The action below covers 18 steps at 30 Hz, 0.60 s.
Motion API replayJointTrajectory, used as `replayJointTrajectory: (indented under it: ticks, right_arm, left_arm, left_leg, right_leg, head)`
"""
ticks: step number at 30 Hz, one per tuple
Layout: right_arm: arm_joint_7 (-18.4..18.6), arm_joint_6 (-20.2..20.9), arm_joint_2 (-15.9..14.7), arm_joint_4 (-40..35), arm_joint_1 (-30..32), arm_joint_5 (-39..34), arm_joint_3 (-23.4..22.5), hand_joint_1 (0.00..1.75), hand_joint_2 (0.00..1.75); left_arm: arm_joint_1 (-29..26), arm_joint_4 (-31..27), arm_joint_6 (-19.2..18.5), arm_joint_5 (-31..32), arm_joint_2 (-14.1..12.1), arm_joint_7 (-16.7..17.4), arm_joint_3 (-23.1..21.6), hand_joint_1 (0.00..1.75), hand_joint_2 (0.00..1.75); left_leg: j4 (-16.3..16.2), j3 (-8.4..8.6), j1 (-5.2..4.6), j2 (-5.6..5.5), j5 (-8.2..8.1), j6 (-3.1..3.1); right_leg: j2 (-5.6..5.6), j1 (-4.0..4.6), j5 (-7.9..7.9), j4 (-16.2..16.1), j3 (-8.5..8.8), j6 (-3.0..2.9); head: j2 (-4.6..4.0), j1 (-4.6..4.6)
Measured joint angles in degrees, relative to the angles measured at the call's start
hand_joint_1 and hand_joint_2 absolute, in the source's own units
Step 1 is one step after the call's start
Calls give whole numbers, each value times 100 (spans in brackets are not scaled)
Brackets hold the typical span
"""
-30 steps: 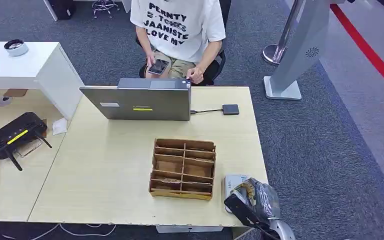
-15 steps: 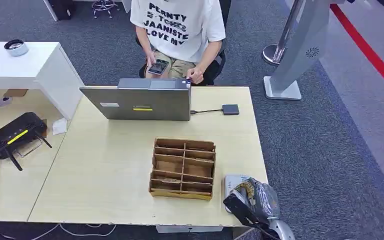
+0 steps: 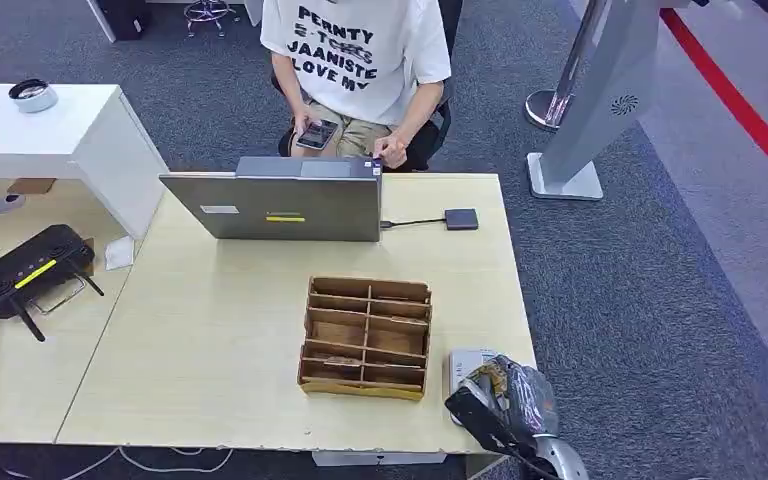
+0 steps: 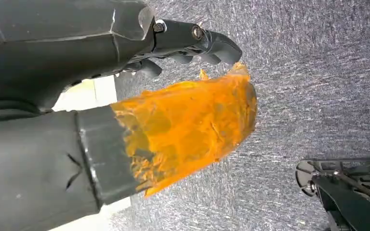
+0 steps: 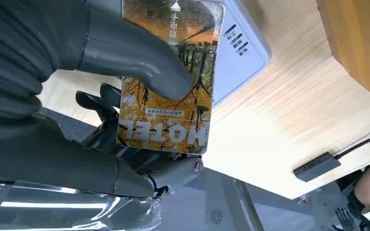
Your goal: Pass the card to the sensor for recognition and then transmit it.
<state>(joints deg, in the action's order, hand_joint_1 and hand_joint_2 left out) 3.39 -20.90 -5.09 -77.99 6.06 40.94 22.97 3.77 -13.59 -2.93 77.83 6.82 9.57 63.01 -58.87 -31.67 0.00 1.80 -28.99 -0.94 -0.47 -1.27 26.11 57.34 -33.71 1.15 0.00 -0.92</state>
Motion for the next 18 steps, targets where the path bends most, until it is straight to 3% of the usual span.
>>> replayJointTrajectory:
  ticks: [18]
  right_arm:
    - [5, -7, 0, 33, -20, 44, 33, 175, 175]
  left_arm:
    - [0, 0, 0, 0, 0, 7, 7, 0, 0]
  left_leg:
    - [0, 1, 0, 0, 0, 0]
  right_leg:
    - [0, 0, 0, 0, 1, 0]
  head:
    - [0, 0]
